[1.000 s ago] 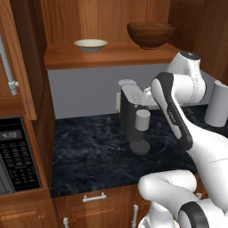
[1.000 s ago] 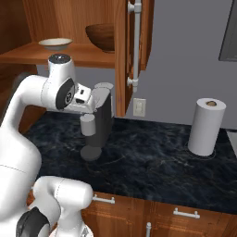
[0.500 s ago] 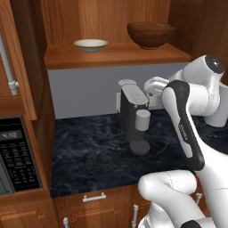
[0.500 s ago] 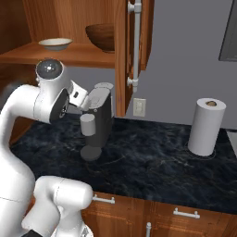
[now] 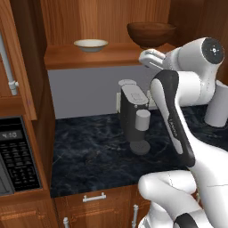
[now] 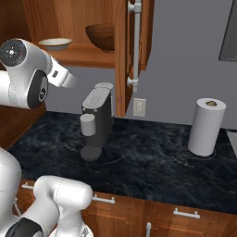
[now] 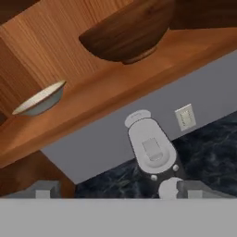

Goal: Take the smaller bowl and place it next to the appetizer plate on the dining counter , and place the larger bowl next to the plate with cooked food.

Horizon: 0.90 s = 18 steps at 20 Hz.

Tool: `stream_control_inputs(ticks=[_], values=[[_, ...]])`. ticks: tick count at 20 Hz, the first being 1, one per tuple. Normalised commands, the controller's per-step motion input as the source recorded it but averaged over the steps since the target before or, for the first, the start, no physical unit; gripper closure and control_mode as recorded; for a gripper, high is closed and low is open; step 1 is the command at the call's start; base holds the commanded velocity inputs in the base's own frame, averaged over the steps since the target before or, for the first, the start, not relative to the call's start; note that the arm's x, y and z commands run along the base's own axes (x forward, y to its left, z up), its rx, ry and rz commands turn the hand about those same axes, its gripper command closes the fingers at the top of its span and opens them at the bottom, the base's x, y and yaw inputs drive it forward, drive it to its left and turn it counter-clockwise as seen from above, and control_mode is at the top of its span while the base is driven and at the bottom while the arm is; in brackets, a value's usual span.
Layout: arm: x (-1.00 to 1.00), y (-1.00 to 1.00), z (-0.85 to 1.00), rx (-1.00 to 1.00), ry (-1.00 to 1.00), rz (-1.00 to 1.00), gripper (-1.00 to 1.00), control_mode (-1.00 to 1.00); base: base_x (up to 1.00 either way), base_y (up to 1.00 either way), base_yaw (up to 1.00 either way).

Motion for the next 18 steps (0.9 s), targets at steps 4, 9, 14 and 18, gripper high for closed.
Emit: stream_control_inputs(ticks=[4, 9, 14, 18], values=[[0.27, 0.08, 0.79, 0.33, -0.01, -0.13, -1.0, -1.0, 0.0, 0.0, 0.0], [0.01, -0.06, 0.12, 0.12, -0.05, -0.01, -1.0, -1.0, 0.0, 0.0, 0.0], [0.03, -0.3, 0.19, 0.07, -0.1, 0.0, -1.0, -1.0, 0.0, 0.0, 0.0], [0.48, 0.33, 0.0, 0.09, 0.07, 0.01, -1.0, -1.0, 0.0, 0.0, 0.0]])
